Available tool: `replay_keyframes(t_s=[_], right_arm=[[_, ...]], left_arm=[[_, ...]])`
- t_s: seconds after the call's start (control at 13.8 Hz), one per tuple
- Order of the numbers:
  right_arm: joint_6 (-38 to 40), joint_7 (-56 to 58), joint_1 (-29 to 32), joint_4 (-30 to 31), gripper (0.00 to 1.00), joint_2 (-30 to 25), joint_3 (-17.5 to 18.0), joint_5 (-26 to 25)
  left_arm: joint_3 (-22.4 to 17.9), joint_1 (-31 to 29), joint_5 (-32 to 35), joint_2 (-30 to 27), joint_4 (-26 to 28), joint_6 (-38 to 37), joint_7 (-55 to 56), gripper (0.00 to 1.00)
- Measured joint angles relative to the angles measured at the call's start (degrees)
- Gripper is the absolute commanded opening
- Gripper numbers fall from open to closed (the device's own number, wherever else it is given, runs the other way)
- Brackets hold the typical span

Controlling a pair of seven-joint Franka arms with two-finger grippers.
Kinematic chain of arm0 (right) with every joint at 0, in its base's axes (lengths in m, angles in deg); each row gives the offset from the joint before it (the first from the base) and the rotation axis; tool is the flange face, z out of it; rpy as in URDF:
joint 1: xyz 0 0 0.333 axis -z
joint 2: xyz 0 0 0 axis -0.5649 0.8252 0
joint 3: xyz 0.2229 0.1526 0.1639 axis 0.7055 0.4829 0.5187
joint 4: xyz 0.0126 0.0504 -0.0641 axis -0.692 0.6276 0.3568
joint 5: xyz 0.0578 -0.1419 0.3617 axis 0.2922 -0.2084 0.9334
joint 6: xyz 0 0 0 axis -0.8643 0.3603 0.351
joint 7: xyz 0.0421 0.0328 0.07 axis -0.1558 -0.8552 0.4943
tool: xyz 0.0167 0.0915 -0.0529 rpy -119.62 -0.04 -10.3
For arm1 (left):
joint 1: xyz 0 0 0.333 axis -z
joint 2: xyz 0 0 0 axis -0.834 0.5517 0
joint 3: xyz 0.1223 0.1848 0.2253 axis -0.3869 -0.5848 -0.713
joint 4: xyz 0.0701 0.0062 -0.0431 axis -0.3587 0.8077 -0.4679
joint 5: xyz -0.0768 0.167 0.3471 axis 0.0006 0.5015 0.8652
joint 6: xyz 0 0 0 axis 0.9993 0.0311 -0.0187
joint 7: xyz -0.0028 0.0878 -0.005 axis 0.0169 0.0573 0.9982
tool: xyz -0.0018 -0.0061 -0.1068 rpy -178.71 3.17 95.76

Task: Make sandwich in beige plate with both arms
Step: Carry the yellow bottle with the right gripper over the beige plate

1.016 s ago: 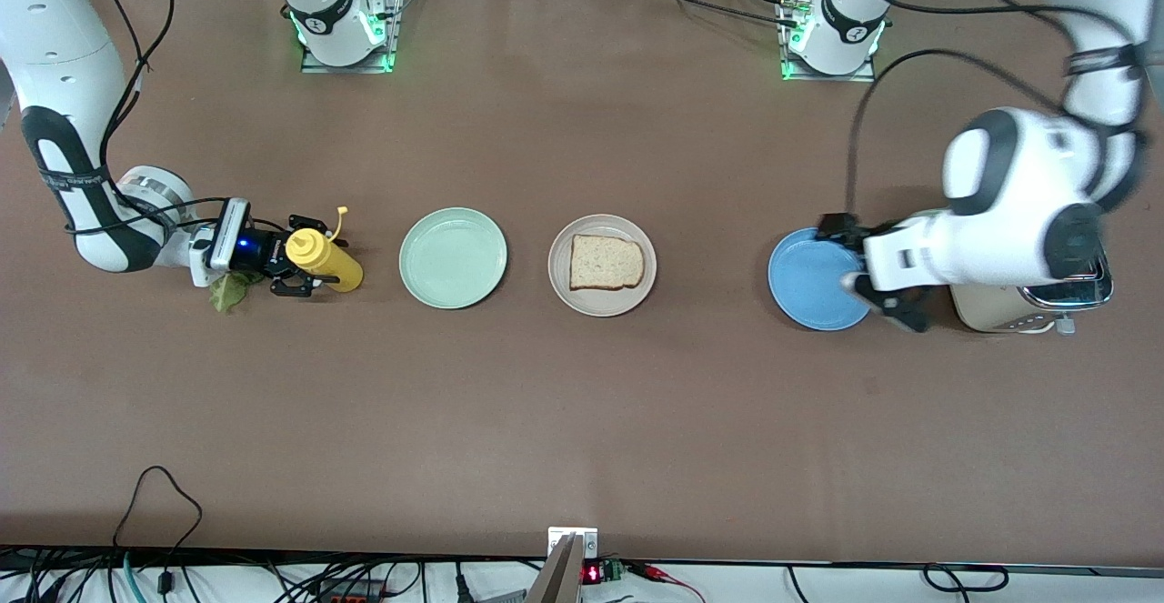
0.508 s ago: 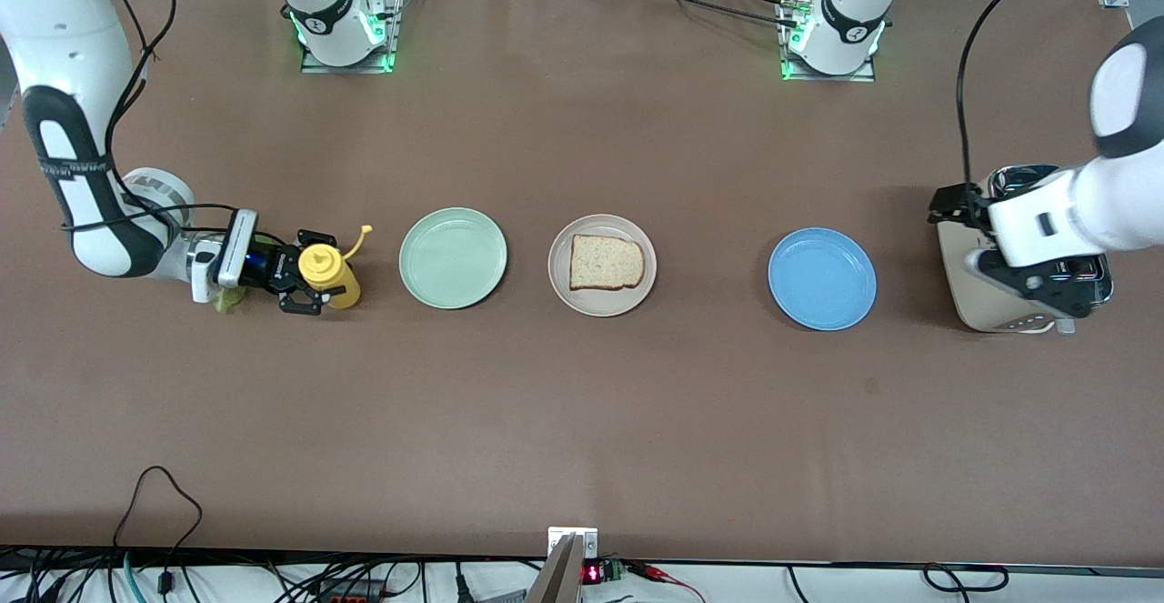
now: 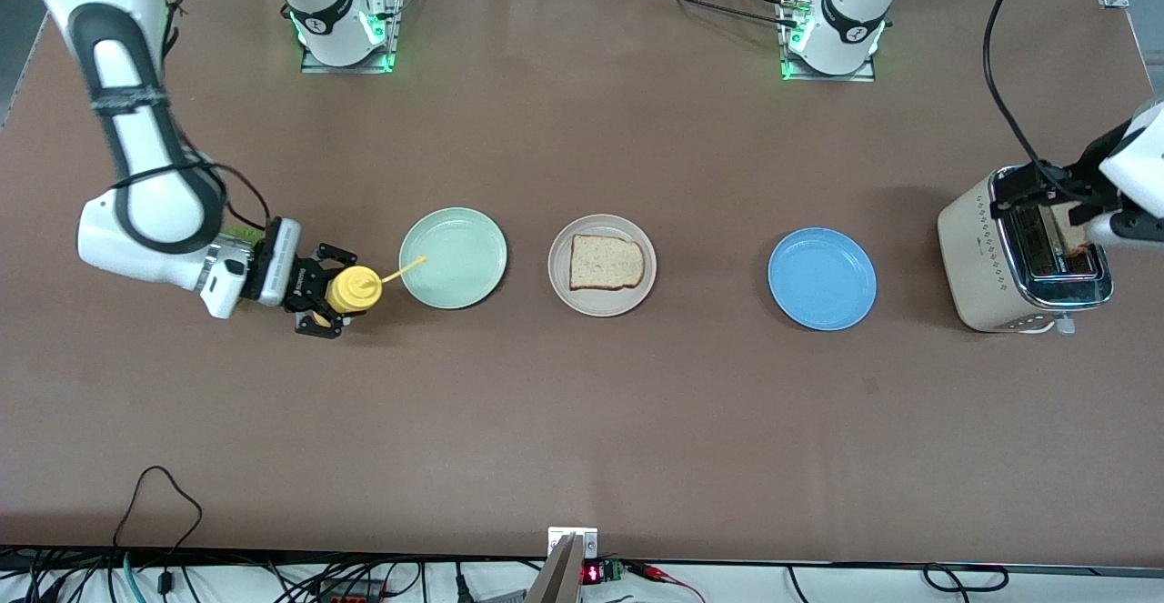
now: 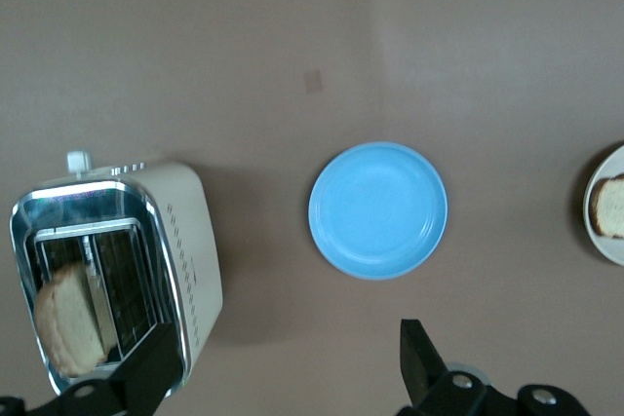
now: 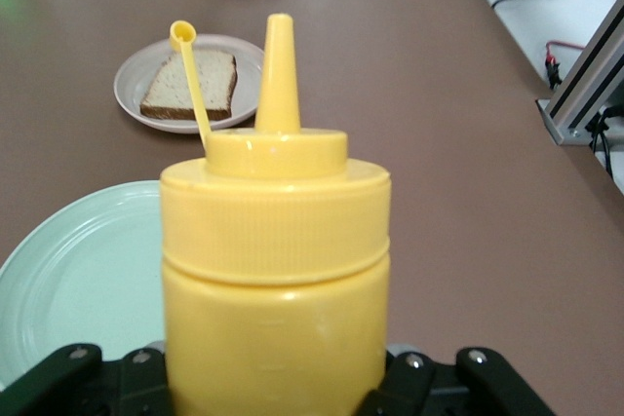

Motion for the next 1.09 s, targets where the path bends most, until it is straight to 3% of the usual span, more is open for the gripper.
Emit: replay_keyframes(t_s=[0.36, 0.8, 1.09], right_arm=[[-8.3, -27.0, -11.3, -4.8, 0.3, -1.5, 0.0, -27.2], [-8.5, -54.4, -19.9, -7.4, 0.3, -1.5, 0.0, -59.8], [-4.5, -71.9, -26.1, -7.7, 0.3, -1.4, 0.0, -75.6]], left_arm=[[0.5, 0.2, 0.0, 0.0, 0.3, 0.0, 0.0, 1.0], [0.5, 0.1, 0.0, 0.2, 0.1, 0.0, 0.0, 1.0], [0.5, 0.2, 0.0, 0.3, -0.2, 0.0, 0.0, 1.0]])
